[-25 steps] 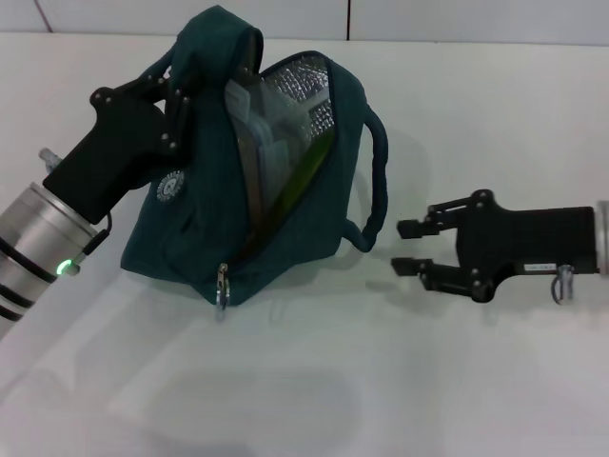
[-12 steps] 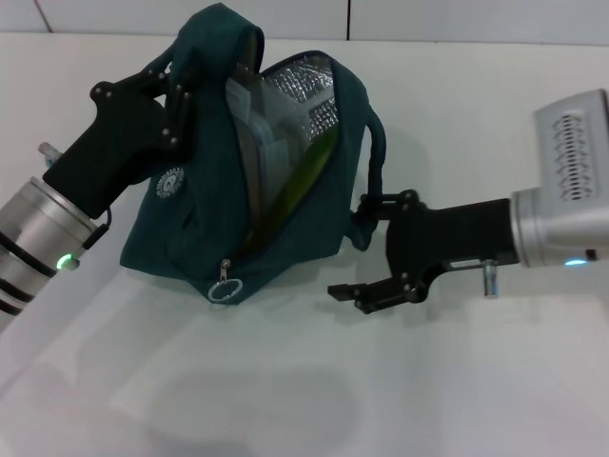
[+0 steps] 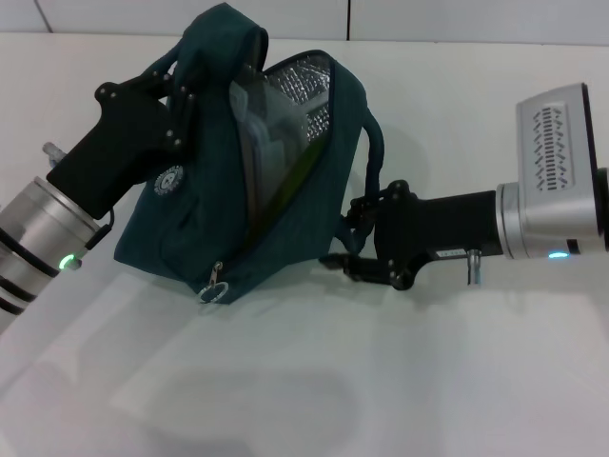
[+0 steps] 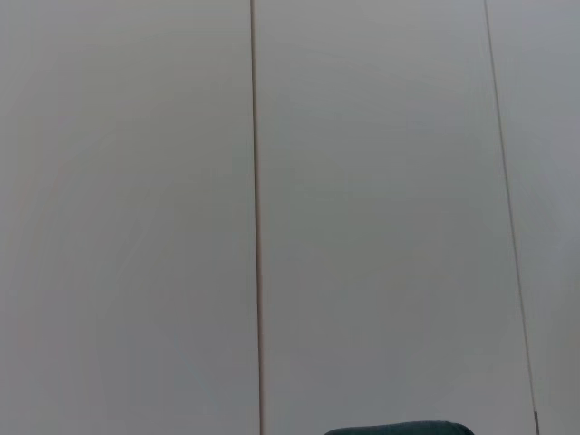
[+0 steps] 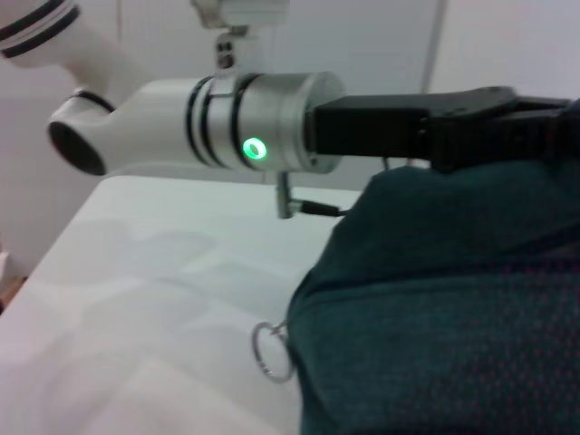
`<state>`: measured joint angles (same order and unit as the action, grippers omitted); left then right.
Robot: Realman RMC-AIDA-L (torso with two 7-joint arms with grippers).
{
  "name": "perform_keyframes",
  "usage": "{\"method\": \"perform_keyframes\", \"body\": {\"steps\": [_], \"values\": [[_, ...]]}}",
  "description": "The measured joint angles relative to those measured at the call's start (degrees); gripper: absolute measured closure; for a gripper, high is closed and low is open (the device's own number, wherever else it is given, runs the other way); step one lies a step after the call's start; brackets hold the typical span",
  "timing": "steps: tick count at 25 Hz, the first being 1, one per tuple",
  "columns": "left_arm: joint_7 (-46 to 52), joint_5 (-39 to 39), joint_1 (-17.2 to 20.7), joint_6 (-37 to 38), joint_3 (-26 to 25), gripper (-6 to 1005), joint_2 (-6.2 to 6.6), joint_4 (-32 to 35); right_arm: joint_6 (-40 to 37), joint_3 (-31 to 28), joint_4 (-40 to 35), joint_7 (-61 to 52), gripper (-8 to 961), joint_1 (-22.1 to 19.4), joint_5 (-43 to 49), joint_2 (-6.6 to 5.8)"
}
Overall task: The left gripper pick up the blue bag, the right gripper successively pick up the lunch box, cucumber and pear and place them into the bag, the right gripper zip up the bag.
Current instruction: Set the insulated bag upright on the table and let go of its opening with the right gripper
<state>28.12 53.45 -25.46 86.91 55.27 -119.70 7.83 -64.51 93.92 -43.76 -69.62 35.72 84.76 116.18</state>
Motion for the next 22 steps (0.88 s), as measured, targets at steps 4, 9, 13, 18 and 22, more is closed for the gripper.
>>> {"method": "perform_keyframes", "body": {"steps": [4,9,13,18,22], "values": [[0.00,0.10,0.00,0.09,0.06,902,0.00,0.00,1.29,-0.40,0.00,0.23,506,-0.30,-1.21,-0.01],[0.12,0.22,0.27,0.54,0.21,902,0.00,0.00,1.54,-0.94,0.03,2.73,716,-1.61,-4.80,-0.23],[0.56,0.45,0.67,3.13,1.61,901,-0.09,-0.11,0.26,-3.89,0.07,6.54,821,-4.11,-9.99,-0.36],[1.00,0.56,1.02,6.14,4.96,901,-0.47,-0.72,-6.07,-10.71,1.23,7.94,887,-5.67,-11.67,-0.57],[1.00,0.58,1.11,7.15,6.09,901,-0.69,-2.06,-11.75,-17.86,2.96,8.26,887,-5.76,-11.51,-0.86]]}}
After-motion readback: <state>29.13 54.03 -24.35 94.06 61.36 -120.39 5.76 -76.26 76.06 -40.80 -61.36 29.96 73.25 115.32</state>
